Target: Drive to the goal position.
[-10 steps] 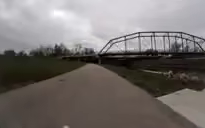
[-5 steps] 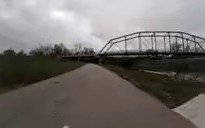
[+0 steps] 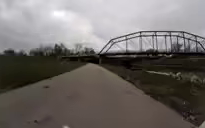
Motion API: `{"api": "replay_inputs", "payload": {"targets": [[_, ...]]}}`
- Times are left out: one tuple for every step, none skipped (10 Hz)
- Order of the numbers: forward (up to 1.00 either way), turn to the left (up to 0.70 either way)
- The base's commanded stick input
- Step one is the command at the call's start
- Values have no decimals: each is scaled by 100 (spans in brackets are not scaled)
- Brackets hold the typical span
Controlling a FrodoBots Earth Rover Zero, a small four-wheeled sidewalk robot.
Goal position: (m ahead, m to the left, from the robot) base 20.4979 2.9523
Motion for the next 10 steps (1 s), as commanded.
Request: {"api": "replay_inputs", "payload": {"targets": [[100, 0], [100, 0], [100, 0], [100, 0], [100, 0], [100, 0], [100, 0], [100, 0], [100, 0], [100, 0]]}}
